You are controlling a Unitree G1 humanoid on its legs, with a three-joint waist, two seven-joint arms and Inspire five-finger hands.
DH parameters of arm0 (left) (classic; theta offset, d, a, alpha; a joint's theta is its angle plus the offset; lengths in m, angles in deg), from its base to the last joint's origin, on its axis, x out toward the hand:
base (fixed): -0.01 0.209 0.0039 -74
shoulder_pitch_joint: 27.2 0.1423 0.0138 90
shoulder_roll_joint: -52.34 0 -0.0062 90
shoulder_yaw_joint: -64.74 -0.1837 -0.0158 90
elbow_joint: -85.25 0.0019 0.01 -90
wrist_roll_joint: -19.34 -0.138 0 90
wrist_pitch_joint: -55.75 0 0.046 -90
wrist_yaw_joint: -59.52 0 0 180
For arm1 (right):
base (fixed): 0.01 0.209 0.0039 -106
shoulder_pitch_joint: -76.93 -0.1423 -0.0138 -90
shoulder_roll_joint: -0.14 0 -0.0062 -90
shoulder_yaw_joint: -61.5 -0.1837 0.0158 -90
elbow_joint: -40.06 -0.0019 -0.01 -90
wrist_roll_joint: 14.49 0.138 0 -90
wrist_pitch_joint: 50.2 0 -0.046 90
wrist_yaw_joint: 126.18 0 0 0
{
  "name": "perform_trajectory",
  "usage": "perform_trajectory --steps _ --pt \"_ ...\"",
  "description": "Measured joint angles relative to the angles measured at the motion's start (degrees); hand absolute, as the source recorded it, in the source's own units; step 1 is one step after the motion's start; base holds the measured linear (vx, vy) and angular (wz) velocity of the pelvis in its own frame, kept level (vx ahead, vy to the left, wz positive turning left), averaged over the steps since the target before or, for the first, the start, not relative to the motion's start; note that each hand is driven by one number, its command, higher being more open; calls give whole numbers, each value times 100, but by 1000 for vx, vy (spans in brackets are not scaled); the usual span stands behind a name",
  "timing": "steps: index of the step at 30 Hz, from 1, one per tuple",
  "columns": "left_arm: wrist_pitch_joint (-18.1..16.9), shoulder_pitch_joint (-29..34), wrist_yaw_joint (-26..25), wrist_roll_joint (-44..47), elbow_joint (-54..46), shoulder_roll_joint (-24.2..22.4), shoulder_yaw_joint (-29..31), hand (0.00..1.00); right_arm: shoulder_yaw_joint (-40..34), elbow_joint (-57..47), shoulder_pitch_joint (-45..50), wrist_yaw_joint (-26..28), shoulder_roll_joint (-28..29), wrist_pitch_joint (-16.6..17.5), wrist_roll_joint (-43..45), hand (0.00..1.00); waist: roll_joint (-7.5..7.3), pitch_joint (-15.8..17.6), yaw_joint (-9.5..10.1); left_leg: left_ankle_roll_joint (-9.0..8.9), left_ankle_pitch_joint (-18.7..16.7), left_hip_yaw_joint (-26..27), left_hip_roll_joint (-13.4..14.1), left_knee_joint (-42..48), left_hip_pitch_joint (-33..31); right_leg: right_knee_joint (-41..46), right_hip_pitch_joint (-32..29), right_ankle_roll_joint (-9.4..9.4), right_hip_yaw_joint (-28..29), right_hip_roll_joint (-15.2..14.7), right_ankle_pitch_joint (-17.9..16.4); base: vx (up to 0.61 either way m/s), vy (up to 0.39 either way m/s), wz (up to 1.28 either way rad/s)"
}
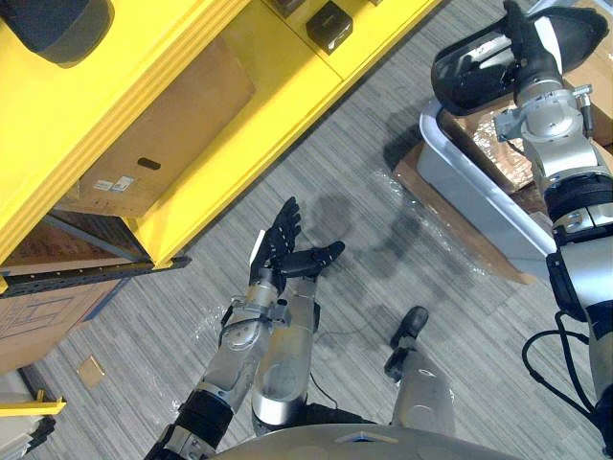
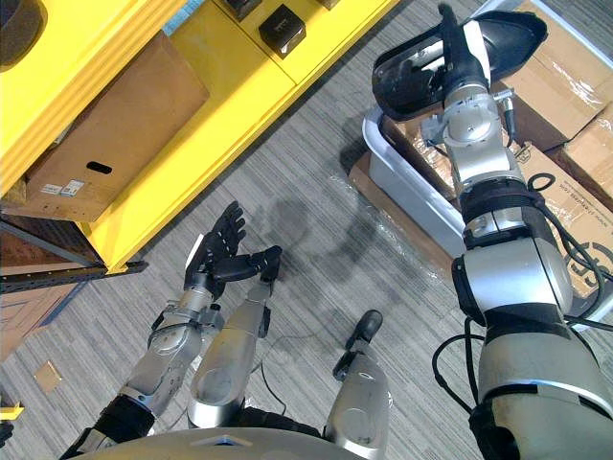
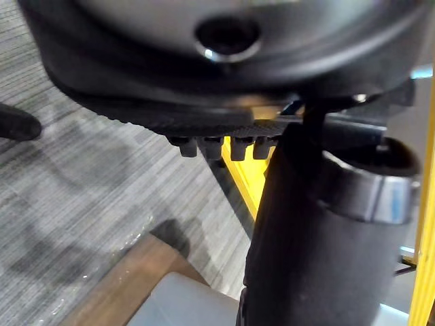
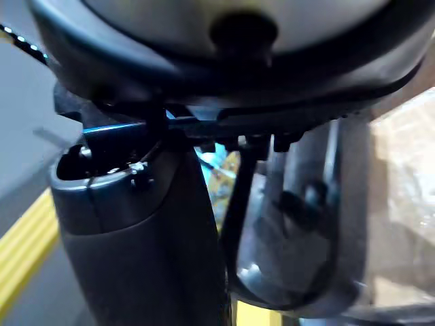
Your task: Walk over and take three plastic housings, then place them on the shelf
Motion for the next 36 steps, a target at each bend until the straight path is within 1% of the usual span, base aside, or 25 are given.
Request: perform_trajectory --steps 2,5,6,9,11,19,22,25,26,28,30,32,33,34,36 --pt "-1 0 1 0 4 -14 -15 100 1 50 0 254 -85 -222 -1 100 24 14 -5 3 15 3 -4 -9 0 59 -29 -6 -4 -17 -25 -17 -2 0" --pt "-39 2 -17 4 5 -12 -15 100 1 100 0 437 -170 -463 -10 100 40 33 -23 -2 60 5 1 -65 8 60 -46 -7 -10 -17 -25 -11 -3 0" --pt "-64 -2 -10 36 4 -13 -17 100 1 101 -7 457 -197 -476 -10 100 40 33 -25 -3 74 4 1 -84 10 60 -51 -7 -14 -18 -25 -31 -10 1" --pt "-158 -11 -5 520 -10 -11 -25 100 -1 266 -81 552 -302 -588 -9 100 40 33 -18 -5 92 5 0 -93 13 67 -49 -17 -21 -19 -31 -23 -4 1" --pt "-178 -10 -15 600 -10 -4 -11 100 -3 321 -81 549 -340 -619 -12 100 40 33 -23 -1 116 7 1 -116 19 76 -51 -28 -28 -21 -38 -31 -5 3" --pt "-191 16 55 619 -67 51 84 100 -7 479 -66 547 -506 -885 -29 100 28 40 -57 -14 356 54 25 -550 262 151 -63 -90 -25 -24 -78 -38 -15 -1" --pt "-190 59 166 618 -159 73 95 100 -14 462 -65 574 -617 -1072 -28 100 9 51 -85 -17 459 81 80 -709 326 161 -82 -87 -17 -15 -71 -34 -47 -3" --pt "-175 229 209 618 -373 174 104 100 -14 413 -61 774 -651 -1195 -33 100 -31 73 -194 -22 530 136 93 -826 415 165 -74 -85 9 -6 -69 -9 -35 -5" --pt "-162 259 252 618 -422 199 103 100 -13 318 -25 883 -739 -1232 -37 100 -32 74 -210 -27 537 156 99 -836 432 165 -77 -83 31 -3 -67 -3 -45 -8" --pt "-161 299 412 734 -518 241 125 100 -6 225 69 1029 -848 -1227 -40 100 -53 87 -247 -40 563 175 109 -899 506 165 -53 -78 52 18 -61 0 -42 -9" --pt "-173 372 526 875 -588 251 122 100 17 170 121 1014 -849 -1104 -27 100 -77 102 -328 -48 568 208 137 -948 589 165 -17 -78 76 38 -62 -1 -47 -10" --pt "-184 417 605 874 -572 253 112 100 52 -157 218 711 -889 -770 -14 100 -99 117 -373 -55 580 274 175 -989 621 163 -44 -79 121 65 -61 -4 -55 -16" --pt "-185 425 625 871 -558 251 86 100 52 -353 276 445 -946 -429 -12 100 -103 119 -394 -60 583 302 200 -992 621 164 -66 -79 142 86 -61 -6 -47 -13" --pt "-187 433 628 870 -559 250 74 100 52 -425 282 278 -965 -233 -12 100 -102 119 -421 -61 584 309 208 -994 621 164 -74 -79 152 94 -61 1 -74 -12" --pt "-197 458 637 863 -560 250 52 100 25 -879 280 -325 -1065 404 3 100 -107 116 -496 -72 591 333 237 -1022 624 167 -100 -80 172 117 -60 7 -65 -7"
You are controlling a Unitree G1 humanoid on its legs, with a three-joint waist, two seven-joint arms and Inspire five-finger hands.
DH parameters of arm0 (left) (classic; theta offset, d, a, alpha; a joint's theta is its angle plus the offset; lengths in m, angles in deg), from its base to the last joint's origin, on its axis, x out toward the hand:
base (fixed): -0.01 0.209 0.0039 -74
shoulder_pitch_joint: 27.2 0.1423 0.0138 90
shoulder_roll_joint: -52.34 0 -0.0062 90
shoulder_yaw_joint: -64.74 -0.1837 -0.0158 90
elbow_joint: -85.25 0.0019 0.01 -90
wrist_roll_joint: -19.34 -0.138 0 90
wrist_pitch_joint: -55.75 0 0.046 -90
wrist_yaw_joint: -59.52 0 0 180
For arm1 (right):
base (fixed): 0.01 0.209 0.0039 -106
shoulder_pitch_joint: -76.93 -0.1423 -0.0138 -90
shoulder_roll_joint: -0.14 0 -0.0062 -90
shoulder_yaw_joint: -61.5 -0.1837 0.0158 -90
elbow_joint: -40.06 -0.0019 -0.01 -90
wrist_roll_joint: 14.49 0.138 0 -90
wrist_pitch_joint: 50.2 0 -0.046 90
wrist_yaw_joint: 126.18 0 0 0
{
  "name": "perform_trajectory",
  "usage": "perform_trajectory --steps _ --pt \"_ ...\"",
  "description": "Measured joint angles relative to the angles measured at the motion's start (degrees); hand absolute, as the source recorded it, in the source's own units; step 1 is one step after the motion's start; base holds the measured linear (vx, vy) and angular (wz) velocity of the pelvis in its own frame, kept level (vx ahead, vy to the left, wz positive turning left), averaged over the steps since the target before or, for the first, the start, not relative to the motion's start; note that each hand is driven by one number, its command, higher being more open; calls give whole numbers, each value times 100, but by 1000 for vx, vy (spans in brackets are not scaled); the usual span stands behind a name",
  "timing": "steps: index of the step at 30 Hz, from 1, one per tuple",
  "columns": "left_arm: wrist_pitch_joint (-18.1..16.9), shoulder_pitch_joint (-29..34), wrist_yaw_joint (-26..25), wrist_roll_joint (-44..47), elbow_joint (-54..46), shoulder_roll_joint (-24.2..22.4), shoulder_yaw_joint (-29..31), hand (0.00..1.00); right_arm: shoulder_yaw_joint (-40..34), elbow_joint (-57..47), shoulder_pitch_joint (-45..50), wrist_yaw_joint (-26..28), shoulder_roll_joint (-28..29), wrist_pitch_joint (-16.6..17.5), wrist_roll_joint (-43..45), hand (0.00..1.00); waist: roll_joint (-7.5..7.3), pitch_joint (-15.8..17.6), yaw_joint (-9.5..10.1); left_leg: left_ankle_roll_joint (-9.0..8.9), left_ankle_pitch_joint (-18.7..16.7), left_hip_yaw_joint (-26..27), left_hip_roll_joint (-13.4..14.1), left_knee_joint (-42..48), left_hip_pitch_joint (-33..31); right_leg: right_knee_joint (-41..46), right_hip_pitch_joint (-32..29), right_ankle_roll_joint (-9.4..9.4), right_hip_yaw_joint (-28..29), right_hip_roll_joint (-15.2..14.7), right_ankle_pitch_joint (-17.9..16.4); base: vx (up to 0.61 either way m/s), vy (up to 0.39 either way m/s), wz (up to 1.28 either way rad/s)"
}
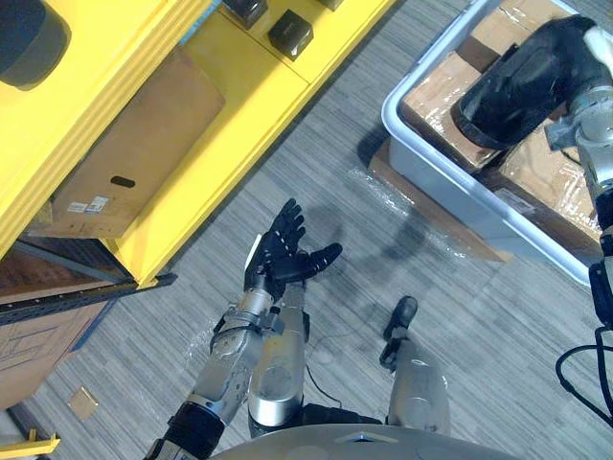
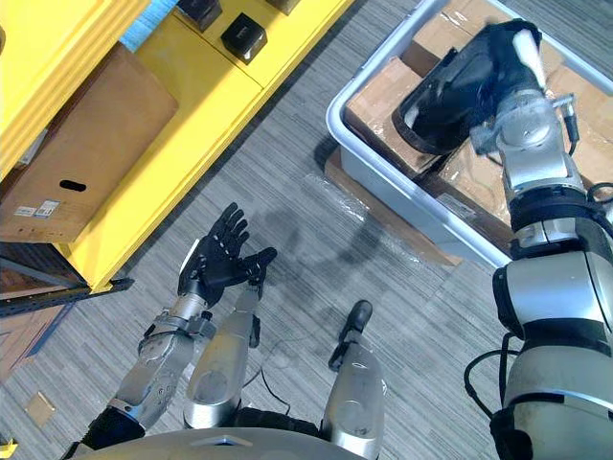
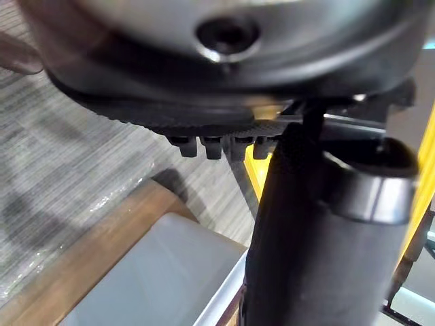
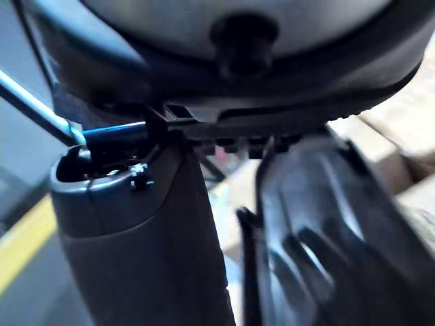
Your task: Walk over and take three plastic housings, then place them on the shelf
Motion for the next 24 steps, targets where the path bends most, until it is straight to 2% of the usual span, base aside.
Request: perform_trajectory --steps 3,7,9,15,18,22,24 --pt "-4 -21 -3 -1 0 0 1 100 -329 -437 7 -709 0 541 31 100 -1 0 -11 -17 23 63 36 -67 47 58 -48 -2 31 12 -1 9 -59 -8" --pt "-13 -26 -29 -3 -1 -1 -6 100 -820 -530 72 -1261 48 639 72 100 -1 -1 -10 -17 23 113 40 -79 57 97 -95 -15 75 6 -10 2 -31 -5" --pt "-14 -27 -57 -4 0 -1 -51 100 -1144 -523 275 -1518 115 589 83 100 -1 -1 -13 -17 23 138 28 -84 57 117 -128 -15 101 -12 -13 -3 -37 -9" --pt "-38 -77 -261 -5 116 -35 -408 100 -1698 230 534 -2255 486 -119 276 100 12 -8 -66 4 75 180 1 -163 25 201 -302 -19 178 -58 -20 -8 -32 -7" --pt "-58 -157 -325 -6 344 -108 -655 100 -1837 461 539 -2809 562 -170 448 100 53 -20 -65 0 93 183 -9 -160 -20 291 -397 -22 195 -83 -23 -1 -39 -2" --pt "-60 -246 -404 -4 474 -234 -755 100 -2003 463 531 -3050 560 -170 499 100 147 -48 -35 1 94 189 -62 -151 -25 346 -438 -17 215 -143 -32 -7 -33 0" --pt "-79 -354 -461 -3 489 -284 -785 100 -1999 521 500 -3024 558 -180 529 100 278 -61 -20 4 95 175 -107 -152 -64 392 -489 -13 212 -198 -53 -33 -19 4"
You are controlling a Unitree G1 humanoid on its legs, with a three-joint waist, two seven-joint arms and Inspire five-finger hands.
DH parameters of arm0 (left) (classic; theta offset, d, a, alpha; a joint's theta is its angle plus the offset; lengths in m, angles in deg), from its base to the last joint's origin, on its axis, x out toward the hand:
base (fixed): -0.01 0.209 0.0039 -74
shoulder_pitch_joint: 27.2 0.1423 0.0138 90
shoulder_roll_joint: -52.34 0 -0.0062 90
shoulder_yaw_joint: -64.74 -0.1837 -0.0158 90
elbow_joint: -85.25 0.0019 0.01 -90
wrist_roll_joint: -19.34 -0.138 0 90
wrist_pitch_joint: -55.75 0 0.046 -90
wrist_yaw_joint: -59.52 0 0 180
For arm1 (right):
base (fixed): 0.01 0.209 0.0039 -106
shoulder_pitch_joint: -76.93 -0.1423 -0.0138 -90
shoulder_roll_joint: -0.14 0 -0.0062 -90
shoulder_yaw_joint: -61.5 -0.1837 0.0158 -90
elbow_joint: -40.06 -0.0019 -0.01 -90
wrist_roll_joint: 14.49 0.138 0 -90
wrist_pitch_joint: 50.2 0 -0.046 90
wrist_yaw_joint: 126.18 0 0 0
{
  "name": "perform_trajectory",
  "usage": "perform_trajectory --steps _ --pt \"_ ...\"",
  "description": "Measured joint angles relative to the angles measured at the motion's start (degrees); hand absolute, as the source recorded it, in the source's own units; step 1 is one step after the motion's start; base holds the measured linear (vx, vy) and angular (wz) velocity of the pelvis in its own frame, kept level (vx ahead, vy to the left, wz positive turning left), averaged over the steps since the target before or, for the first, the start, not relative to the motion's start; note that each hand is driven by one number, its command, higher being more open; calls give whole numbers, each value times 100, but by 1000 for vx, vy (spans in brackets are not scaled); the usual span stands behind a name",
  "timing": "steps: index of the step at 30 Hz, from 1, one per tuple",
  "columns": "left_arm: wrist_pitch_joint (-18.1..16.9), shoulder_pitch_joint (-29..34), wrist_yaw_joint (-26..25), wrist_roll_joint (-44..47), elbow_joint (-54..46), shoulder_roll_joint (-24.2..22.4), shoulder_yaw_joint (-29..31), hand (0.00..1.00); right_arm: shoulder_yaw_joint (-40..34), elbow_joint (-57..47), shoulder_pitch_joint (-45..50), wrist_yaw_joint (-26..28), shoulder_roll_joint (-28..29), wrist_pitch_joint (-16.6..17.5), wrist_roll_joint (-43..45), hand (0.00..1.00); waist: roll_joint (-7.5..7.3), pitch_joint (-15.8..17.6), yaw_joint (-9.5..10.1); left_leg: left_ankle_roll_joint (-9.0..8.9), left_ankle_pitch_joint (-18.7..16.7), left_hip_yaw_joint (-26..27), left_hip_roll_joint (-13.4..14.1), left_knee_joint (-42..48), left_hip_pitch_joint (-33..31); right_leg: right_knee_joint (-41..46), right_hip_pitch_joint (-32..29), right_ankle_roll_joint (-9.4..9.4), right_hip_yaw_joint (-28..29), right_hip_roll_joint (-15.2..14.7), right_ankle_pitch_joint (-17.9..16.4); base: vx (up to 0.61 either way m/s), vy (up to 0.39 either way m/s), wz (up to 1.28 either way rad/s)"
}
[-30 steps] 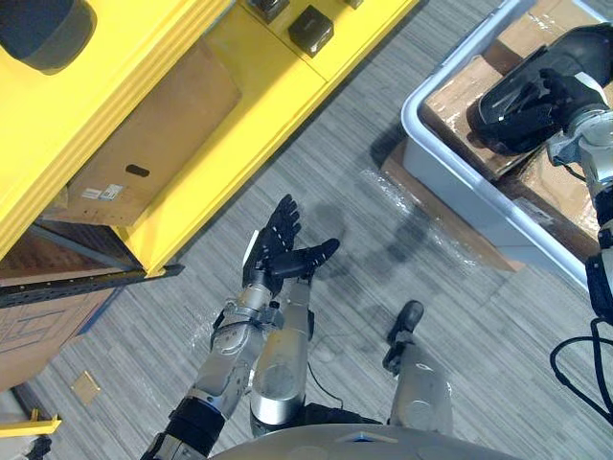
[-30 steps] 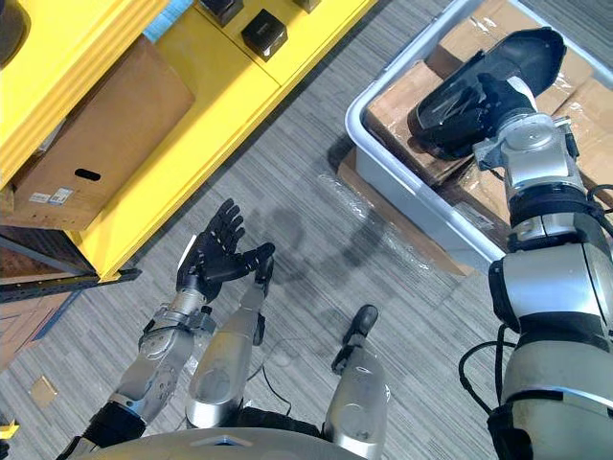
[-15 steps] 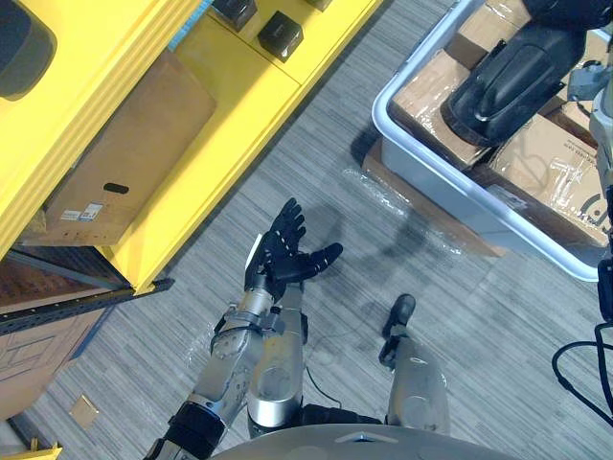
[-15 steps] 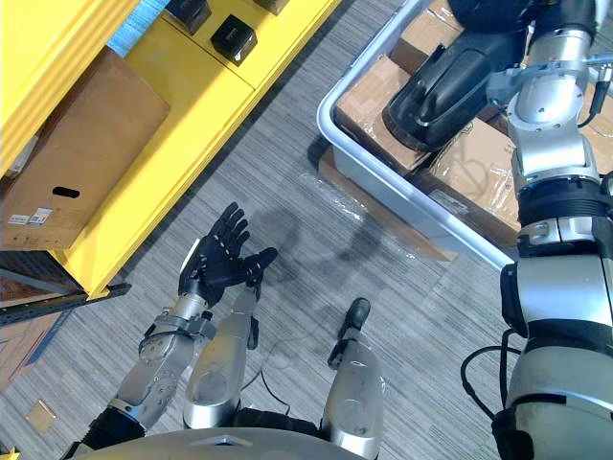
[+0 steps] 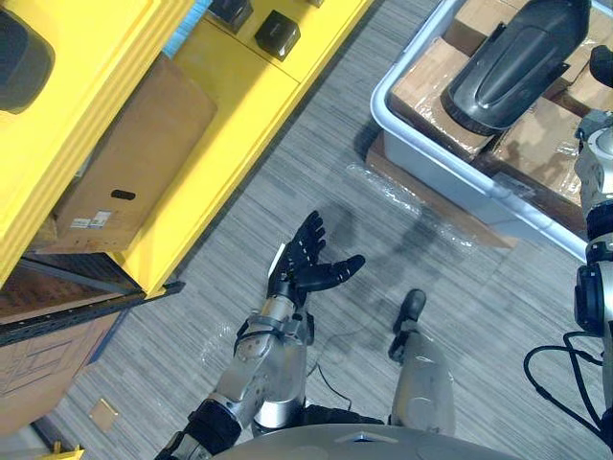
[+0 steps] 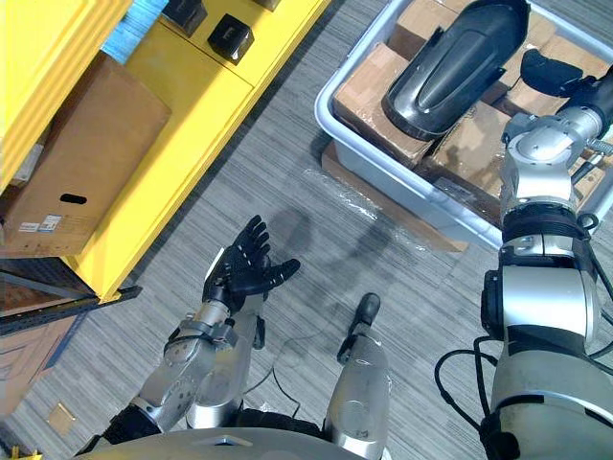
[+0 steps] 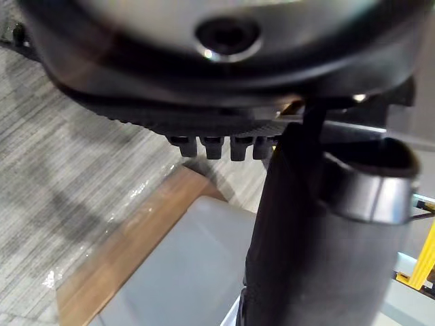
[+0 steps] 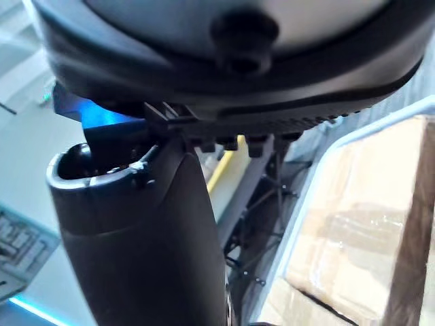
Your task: Walk over and take three plastic housings, then place them on the shelf
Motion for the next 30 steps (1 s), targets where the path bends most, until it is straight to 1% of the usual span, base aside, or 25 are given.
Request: perform_trajectory --steps 1,3,5,7,9,12,13,15,17,21,25,27,30 --pt "-20 -6 -6 0 2 -7 -32 100 2 40 -9 28 0 -10 14 100 39 -25 5 0 0 -11 -13 1 -40 14 -36 1 -5 -14 -1 -41 -16 7" --pt "-53 -37 -14 2 35 -42 -67 100 6 265 -58 177 -1 -109 219 100 170 -93 33 37 35 -46 -54 4 -178 91 -184 9 -28 -65 -3 -27 -12 8" --pt "-54 -138 -16 3 186 -55 -101 100 26 538 -58 432 -1 -239 413 100 231 -106 107 42 44 -46 -59 6 -205 111 -224 11 -26 -74 -2 -8 -17 -1" --pt "-55 -161 -33 7 282 -123 -102 100 19 742 -61 662 -9 -343 578 100 260 -127 157 41 46 -52 -61 23 -276 135 -302 10 -26 -79 -2 -9 -44 -1" --pt "-55 -199 -43 9 376 -183 -118 100 26 852 -112 865 -64 -352 623 100 297 -153 175 41 49 -69 -72 65 -389 178 -404 10 -31 -97 -2 -7 -45 1" --pt "-55 -256 -84 11 484 -248 -254 100 236 953 -324 1227 -304 -483 620 100 359 -197 204 39 48 -86 -90 113 -534 209 -537 10 -36 -118 -1 -19 -45 1" --pt "-54 -326 -108 12 537 -271 -346 100 241 955 -336 1351 -438 -554 620 0 395 -223 240 36 45 -109 -98 129 -579 213 -562 9 -55 -127 -1 -13 -42 4" --pt "-55 -427 -127 12 673 -363 -393 100 357 1054 -385 1482 -568 -582 620 0 449 -262 309 7 23 -127 -121 129 -605 208 -595 7 -66 -151 -5 -12 -38 4" --pt "-61 -449 -133 13 694 -421 -395 100 526 1065 -459 1546 -720 -673 595 0 506 -304 329 4 20 -153 -140 134 -675 192 -664 4 -82 -167 -7 -16 -32 3" --pt "-64 -466 -135 22 705 -409 -394 100 819 1137 -496 1557 -1100 -924 375 0 518 -312 375 2 22 -197 -143 143 -763 200 -708 5 -130 -173 -6 9 -41 3" --pt "-65 -488 -123 26 709 -406 -393 100 912 1167 -497 1573 -1156 -1106 342 0 527 -319 393 5 23 -239 -144 220 -762 234 -685 0 -140 -173 -11 45 -64 -1" --pt "-65 -512 -112 26 709 -409 -393 100 922 1266 -493 1670 -1151 -1221 337 0 541 -329 425 -20 3 -355 -150 281 -762 269 -664 -14 -167 -175 -47 42 -78 2" --pt "-66 -537 -92 26 708 -407 -386 100 919 1330 -502 1666 -1185 -1270 334 0 553 -339 466 -28 -3 -423 -141 311 -761 300 -640 -23 -215 -169 -85 28 -67 4"
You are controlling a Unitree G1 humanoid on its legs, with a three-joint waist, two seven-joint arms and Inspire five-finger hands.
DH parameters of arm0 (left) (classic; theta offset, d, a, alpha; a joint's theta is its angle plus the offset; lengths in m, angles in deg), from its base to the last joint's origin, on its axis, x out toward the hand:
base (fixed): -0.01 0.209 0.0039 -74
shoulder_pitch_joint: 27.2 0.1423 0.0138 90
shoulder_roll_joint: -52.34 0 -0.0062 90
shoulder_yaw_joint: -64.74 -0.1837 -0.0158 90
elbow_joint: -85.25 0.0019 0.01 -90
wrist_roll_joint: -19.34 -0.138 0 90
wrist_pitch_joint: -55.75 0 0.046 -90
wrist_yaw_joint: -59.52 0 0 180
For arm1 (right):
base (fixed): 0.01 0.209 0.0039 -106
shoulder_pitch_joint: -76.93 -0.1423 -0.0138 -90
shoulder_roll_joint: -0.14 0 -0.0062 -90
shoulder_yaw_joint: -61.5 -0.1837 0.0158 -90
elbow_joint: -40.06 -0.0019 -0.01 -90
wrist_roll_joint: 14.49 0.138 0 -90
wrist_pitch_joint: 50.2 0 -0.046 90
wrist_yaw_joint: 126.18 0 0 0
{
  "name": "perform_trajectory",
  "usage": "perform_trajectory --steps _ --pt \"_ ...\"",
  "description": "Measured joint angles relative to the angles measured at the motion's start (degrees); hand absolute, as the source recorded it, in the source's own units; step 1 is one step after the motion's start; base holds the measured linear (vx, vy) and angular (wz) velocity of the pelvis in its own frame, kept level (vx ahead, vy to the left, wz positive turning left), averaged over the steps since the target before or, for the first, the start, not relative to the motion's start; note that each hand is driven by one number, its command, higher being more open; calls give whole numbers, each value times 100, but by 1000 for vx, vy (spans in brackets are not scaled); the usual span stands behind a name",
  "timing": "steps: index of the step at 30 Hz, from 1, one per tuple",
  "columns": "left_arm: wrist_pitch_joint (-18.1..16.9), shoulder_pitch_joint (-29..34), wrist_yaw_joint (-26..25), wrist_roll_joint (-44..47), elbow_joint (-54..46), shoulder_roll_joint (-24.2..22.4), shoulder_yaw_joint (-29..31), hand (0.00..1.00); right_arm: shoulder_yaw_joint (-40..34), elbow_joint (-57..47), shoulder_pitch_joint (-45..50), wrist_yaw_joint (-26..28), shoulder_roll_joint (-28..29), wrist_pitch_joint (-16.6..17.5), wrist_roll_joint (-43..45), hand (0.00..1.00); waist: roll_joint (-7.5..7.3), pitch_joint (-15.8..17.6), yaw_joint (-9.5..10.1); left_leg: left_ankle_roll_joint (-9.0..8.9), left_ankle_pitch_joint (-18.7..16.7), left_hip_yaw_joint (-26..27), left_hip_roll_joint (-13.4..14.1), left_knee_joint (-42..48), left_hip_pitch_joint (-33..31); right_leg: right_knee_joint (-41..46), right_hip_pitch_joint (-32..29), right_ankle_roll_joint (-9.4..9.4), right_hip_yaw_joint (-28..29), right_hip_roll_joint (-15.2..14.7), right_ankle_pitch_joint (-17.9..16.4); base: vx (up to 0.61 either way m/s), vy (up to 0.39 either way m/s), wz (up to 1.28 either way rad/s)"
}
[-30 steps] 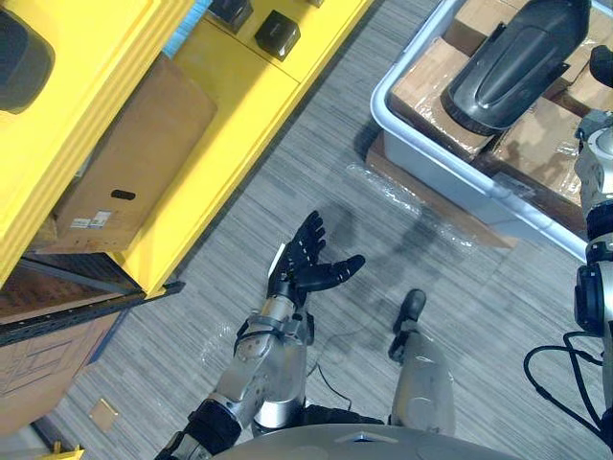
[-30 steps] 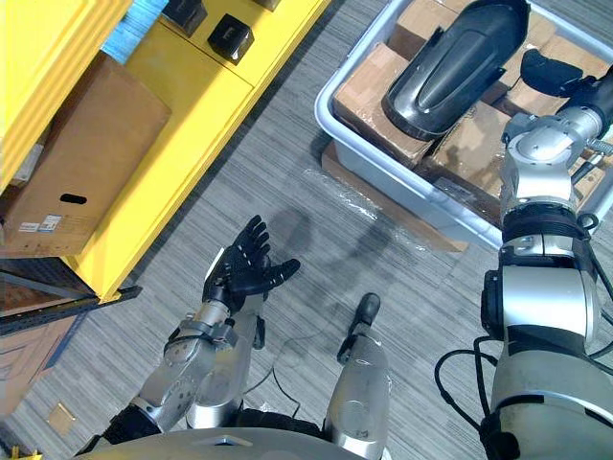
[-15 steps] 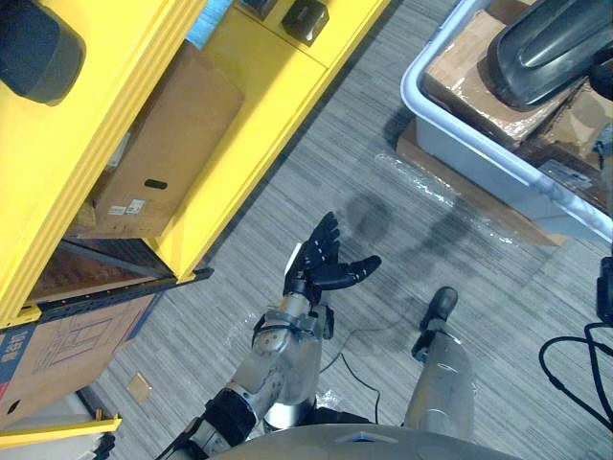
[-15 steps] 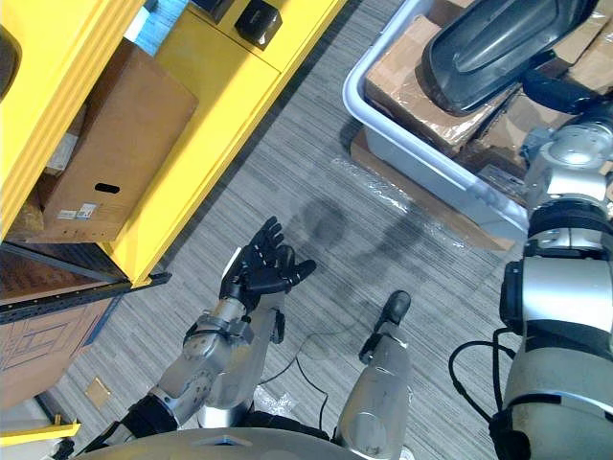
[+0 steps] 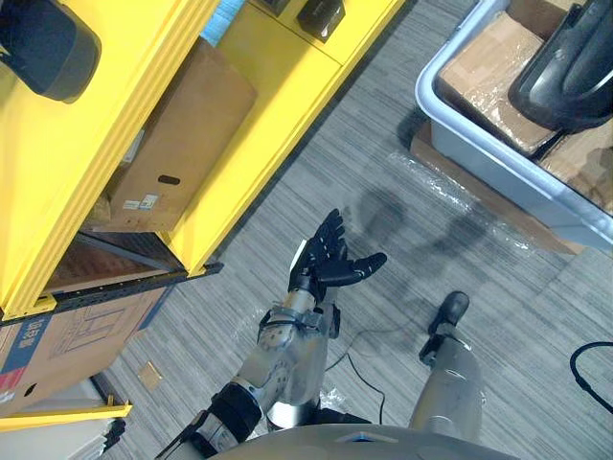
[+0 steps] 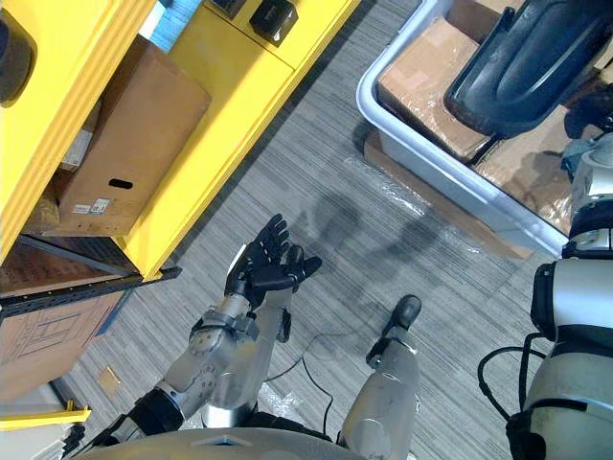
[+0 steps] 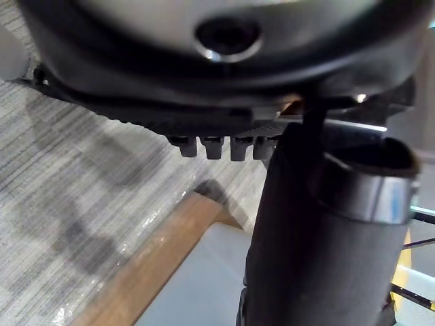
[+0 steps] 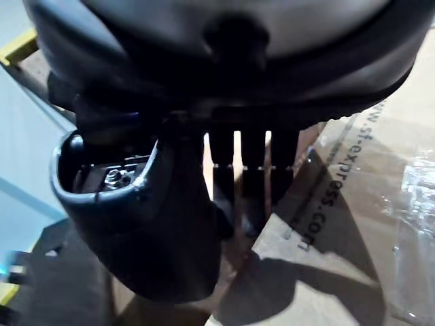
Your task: Walk over and take three plastic housings, then place them on the shelf
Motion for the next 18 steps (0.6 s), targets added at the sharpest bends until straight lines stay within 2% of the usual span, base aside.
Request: perform_trajectory --steps 6,10,11,15,17,18 --pt "0 23 91 -3 -27 26 27 100 0 10 -11 72 105 -257 5 0 0 0 5 -68 -77 -54 4 192 44 -11 151 -22 -33 10 -20 22 -59 1" --pt "-19 233 110 -2 -148 56 123 100 -1 15 -70 50 202 -291 3 0 -7 5 -84 -42 -129 -53 12 177 169 -24 277 -33 -41 20 -29 -6 -42 0" --pt "-19 285 116 -2 -164 77 119 100 -1 15 -70 42 216 -291 3 100 -9 6 -103 -27 -150 -51 13 173 205 -28 313 -33 -42 21 -29 0 0 0" --pt "-25 471 162 -5 -334 228 124 100 -4 15 -234 -304 246 -201 -3 100 -23 16 -171 -19 -160 -32 20 140 309 -52 389 -25 -29 28 -22 -12 -15 -2" --pt "-26 515 187 -24 -344 242 162 100 -4 -48 -247 -507 246 14 -14 100 -44 32 -198 -2 -144 -8 25 59 416 -108 467 -11 -20 37 -11 -13 -37 -2" --pt "-26 580 187 -24 -407 249 211 100 -5 -109 -287 -661 246 224 -107 100 -65 48 -239 -2 -144 18 24 36 440 -139 497 4 -20 43 1 -2 -27 -3"
